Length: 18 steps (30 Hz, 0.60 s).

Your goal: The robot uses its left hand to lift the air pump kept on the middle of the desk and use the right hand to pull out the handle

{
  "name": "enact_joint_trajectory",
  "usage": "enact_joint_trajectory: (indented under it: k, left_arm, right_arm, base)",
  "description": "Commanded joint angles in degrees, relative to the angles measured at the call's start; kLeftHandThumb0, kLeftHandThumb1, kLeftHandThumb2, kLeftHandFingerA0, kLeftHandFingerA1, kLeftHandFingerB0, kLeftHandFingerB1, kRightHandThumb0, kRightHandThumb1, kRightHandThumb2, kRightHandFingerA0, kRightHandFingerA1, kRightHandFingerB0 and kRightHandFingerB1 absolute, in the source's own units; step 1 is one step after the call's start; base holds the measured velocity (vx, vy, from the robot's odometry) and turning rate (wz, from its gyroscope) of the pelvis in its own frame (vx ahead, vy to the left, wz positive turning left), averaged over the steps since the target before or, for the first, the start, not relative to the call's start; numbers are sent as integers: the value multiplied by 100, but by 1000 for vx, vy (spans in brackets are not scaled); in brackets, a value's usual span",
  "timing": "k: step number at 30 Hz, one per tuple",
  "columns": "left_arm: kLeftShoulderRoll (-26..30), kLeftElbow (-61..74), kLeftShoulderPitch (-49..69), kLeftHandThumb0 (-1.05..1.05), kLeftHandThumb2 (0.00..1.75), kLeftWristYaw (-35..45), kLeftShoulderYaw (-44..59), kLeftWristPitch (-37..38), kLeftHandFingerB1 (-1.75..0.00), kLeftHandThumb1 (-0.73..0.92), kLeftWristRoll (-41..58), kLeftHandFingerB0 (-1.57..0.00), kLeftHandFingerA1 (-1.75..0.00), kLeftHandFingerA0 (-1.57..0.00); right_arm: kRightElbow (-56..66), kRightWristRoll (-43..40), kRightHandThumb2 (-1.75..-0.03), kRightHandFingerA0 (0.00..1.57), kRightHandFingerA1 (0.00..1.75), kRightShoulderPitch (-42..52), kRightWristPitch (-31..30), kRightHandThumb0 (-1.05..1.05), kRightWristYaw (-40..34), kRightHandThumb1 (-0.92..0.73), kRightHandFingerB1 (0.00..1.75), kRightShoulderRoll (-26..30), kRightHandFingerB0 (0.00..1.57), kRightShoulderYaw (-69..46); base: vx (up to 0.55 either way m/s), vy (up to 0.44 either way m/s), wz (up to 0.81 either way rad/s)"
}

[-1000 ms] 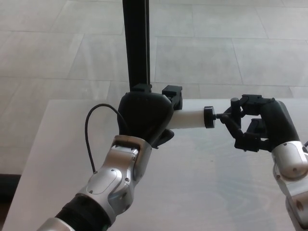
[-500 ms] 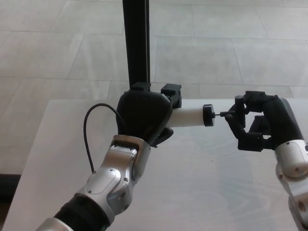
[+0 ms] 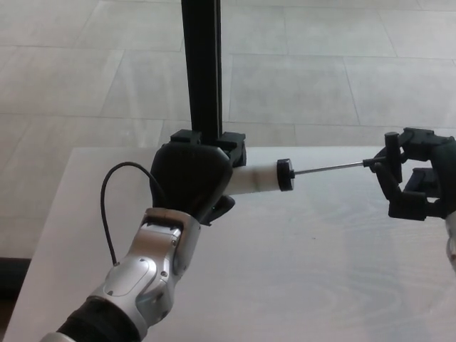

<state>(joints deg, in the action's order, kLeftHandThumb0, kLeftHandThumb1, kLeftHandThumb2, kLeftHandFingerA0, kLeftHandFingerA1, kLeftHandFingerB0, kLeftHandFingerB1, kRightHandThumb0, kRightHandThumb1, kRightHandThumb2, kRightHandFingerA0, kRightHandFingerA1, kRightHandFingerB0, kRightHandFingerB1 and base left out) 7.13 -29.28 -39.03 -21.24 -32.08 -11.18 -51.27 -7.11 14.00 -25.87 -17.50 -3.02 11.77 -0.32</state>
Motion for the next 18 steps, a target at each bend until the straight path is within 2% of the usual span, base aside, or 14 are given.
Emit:
enact_joint_trajectory:
  k: [1,2,3,4,8,9,10,11,12,14,15,16,17,18]
  left_arm:
    - [292,57,212,-29,75,244,-40,-41,-121,67,-118,-69,-165,-74]
    - [336,57,232,-29,76,187,-43,17,-110,67,-127,-73,-163,-77]
    - [351,58,239,-29,76,159,-43,45,-110,67,-119,-73,-163,-77]
    - [430,65,299,-31,74,23,-37,130,-86,69,-124,-77,-155,-79]
    - [477,146,387,-30,71,100,28,138,-81,71,-45,-74,-156,-78]
    - [538,137,410,-32,69,86,1,107,-65,74,-120,-68,-153,-78]
    - [566,153,431,-30,69,92,4,113,-86,72,-119,-72,-155,-77]
    - [569,156,432,-30,69,92,1,112,-86,72,-116,-72,-155,-77]
    - [590,111,420,-30,70,100,-16,115,-74,73,-128,-65,-152,-77]
    - [604,138,455,-30,72,129,-1,116,-87,72,-104,-74,-153,-77]
    - [614,153,463,-30,73,141,-3,120,-85,72,-105,-75,-154,-77]
    - [633,136,468,-30,73,53,-29,137,-87,72,-160,-77,-154,-75]
    - [640,149,482,-30,73,81,-12,173,-82,72,-120,-77,-154,-75]
    - [634,139,481,-30,70,73,4,209,-76,74,-87,-75,-155,-75]
  right_arm:
    - [61,-171,-120,121,142,35,117,-17,139,-43,129,215,103,-249]
    - [61,-187,-119,121,142,39,102,-18,167,-44,130,234,103,-277]
    - [60,-195,-119,121,142,39,95,-18,174,-44,130,237,103,-287]
    - [80,-229,-118,119,141,49,46,-18,188,-45,129,265,103,-357]
    - [82,-176,-118,119,142,58,44,-15,182,-47,130,298,102,-368]
    - [52,-162,-126,87,174,69,86,-9,173,-44,155,329,83,-387]
    - [37,-148,-118,119,142,75,114,-14,157,-44,130,339,103,-388]
    - [37,-150,-118,119,142,76,115,-14,156,-44,130,341,103,-387]
    - [16,-150,-119,120,142,88,171,-14,160,-45,130,357,103,-383]
    - [-24,-155,-119,120,143,110,256,-14,154,-44,131,366,103,-397]
    - [-36,-160,-130,89,175,114,279,-9,161,-42,157,369,83,-401]
    - [-32,-166,-120,120,141,122,268,-15,173,-45,129,365,103,-401]
    - [-35,-187,-118,120,143,123,258,-16,201,-44,129,359,100,-403]
    - [-43,-217,-119,86,174,131,296,-11,218,-45,151,347,83,-412]
  base:
    - [0,0,0]
    - [0,0,0]
    - [0,0,0]
    - [0,0,0]
    - [0,0,0]
    - [0,0,0]
    - [0,0,0]
    - [0,0,0]
    - [0,0,0]
    - [0,0,0]
    - [0,0,0]
    - [0,0,0]
    - [0,0,0]
    - [0,0,0]
